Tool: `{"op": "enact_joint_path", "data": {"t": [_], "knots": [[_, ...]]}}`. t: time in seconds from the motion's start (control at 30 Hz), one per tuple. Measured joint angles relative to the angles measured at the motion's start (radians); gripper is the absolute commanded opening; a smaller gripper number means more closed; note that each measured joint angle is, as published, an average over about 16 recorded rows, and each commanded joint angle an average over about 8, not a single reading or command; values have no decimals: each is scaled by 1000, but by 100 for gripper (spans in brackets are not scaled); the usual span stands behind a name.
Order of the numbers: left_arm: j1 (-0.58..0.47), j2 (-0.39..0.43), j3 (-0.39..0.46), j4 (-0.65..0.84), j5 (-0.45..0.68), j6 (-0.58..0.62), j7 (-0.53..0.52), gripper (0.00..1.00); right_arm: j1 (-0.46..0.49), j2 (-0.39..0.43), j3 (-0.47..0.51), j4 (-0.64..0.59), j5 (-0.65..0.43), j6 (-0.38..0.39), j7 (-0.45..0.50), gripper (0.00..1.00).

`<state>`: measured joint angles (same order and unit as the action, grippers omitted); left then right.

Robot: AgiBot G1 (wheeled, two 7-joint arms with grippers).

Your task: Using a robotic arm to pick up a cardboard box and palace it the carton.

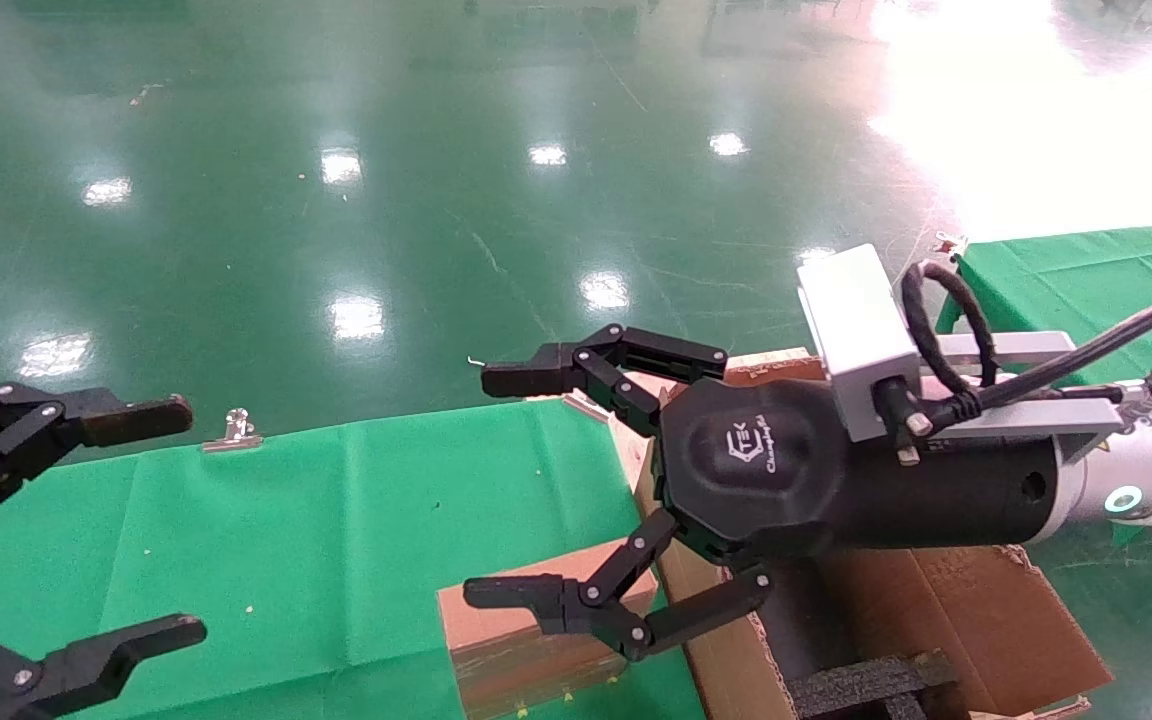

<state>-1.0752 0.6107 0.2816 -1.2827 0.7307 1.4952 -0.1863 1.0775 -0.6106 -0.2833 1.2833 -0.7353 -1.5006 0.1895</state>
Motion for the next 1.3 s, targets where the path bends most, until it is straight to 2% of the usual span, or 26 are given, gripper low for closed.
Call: {"op": "enact_joint_path", "data": {"t": [0.17, 0.37, 0.87, 1.3], "knots": [[0, 0, 0, 0, 0, 0, 0, 0, 25, -2, -20, -8, -33, -19, 6, 100], [0, 0, 1, 1, 0, 0, 0, 0, 94, -15, -81, -24, -127, -49, 14, 100], [-1, 0, 2, 1, -1, 0, 1, 0, 338, -115, -371, -52, -474, -78, 7, 100], [-1, -1, 3, 1, -2, -1, 2, 0, 476, -238, -567, -105, -709, -65, -13, 100]]}}
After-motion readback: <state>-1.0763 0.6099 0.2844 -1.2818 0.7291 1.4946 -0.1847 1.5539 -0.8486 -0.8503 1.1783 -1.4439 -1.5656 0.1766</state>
